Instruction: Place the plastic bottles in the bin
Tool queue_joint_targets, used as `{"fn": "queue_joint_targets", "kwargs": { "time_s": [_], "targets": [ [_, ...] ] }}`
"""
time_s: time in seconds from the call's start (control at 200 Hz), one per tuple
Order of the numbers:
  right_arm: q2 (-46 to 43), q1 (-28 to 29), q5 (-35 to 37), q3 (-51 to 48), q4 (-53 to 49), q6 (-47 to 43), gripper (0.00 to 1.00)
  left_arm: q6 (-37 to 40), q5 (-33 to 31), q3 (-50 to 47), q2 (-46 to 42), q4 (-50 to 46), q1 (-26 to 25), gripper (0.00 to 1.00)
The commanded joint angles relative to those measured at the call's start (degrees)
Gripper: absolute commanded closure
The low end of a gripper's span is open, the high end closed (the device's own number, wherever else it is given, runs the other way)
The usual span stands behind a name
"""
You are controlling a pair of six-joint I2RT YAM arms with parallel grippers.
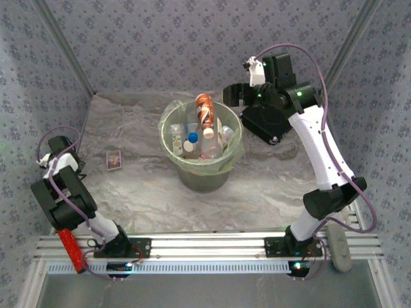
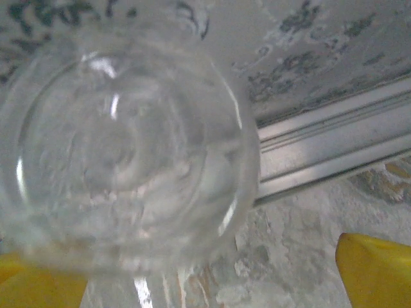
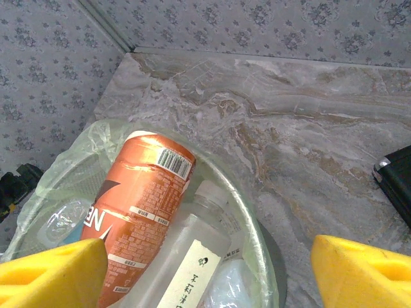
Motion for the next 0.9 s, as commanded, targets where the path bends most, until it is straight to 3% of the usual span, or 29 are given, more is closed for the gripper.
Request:
{"fn": "queue_joint_targets", "kwargs": {
  "time_s": [0.0,0.16,0.435,0.735,0.895],
  "targets": [
    [-1.35,-0.32,0.73,0.21,-1.24,0.08,0.16,1.98,0.58,3.1,0.92,1.49,1.32,0.03],
    [-1.25,-0.33,0.96,0.32,-1.7,0.0,0.16,3.69,-1.33,5.97,3.54,0.69,1.68,0.09],
    [-1.2,-0.34,0.95,0.75,-1.88,-0.03,0.16,2.87,-3.55,4.66,2.13,1.03,1.66,0.38],
    [-1.08,-0.16,0.54,0.76,-1.18,0.35,0.16,3.81,-6.42,4.97,-4.84,-2.65,-3.03,0.4],
    [-1.12,-0.19,0.64,0.41,-0.67,0.41,0.16,3.29,-4.78,5.21,-12.83,-7.62,-9.96,0.4]
  ]
}}
